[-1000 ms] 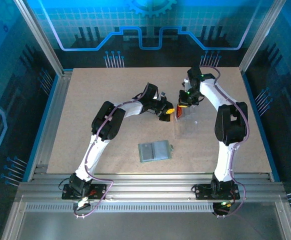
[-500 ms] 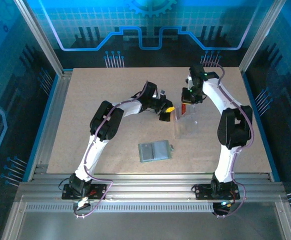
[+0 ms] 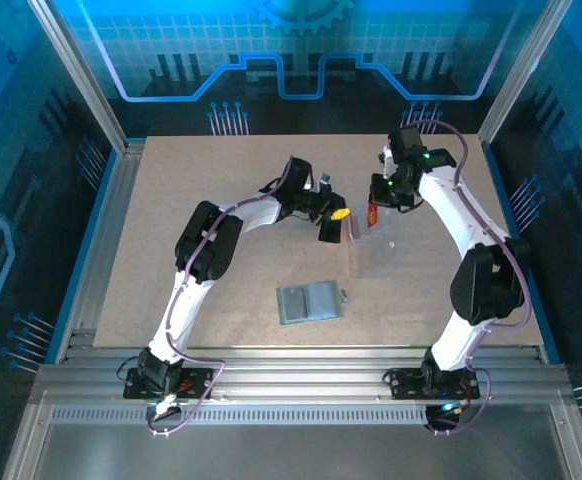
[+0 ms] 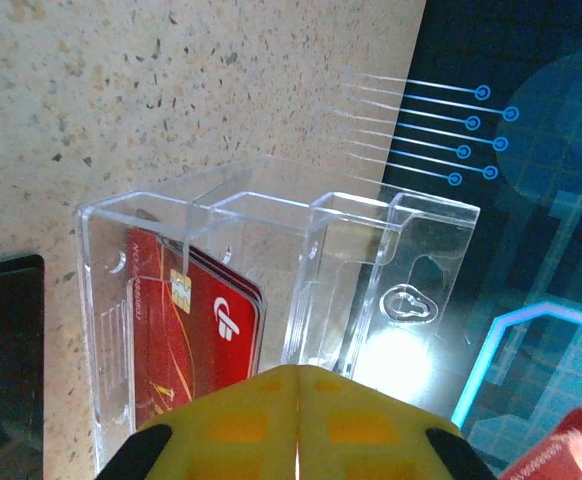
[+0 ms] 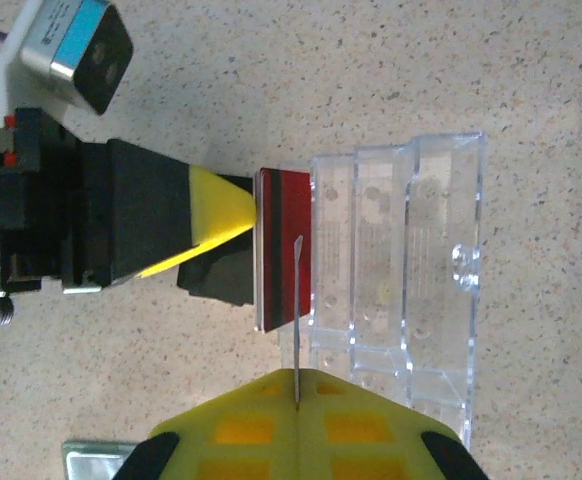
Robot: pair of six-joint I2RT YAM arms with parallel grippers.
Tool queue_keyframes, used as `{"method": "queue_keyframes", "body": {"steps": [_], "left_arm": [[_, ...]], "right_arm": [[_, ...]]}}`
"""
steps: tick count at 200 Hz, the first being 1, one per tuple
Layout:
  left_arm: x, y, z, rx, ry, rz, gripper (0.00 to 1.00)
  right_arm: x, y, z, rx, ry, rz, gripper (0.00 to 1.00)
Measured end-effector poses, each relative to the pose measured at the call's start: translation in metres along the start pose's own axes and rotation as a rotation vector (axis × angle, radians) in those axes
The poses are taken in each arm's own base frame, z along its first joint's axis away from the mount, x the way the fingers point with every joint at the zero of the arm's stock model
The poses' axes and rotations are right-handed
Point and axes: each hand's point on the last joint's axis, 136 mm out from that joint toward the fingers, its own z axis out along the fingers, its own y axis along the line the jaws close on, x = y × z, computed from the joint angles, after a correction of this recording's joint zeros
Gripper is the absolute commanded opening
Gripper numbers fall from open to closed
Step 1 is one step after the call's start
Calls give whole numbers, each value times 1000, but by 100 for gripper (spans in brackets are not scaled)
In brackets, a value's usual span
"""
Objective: Put the credit cards into the card holder
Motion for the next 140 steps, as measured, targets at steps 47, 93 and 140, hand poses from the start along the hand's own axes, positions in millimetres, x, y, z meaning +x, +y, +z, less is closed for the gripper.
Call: {"method": "queue_keyframes", "body": {"steps": [47,93,140], "left_arm": [[13,-17,-46,-2,-36,27,10],[73,-29,-137,-83,-131,156,18],[142,63,-179,-337,-120,139,28]], "right_arm": [[26,34,-19,-129,-47,-68,0],[83,84,-1,-347,-33,-149,0],[146,118,44,-507,31,-203,0]]}}
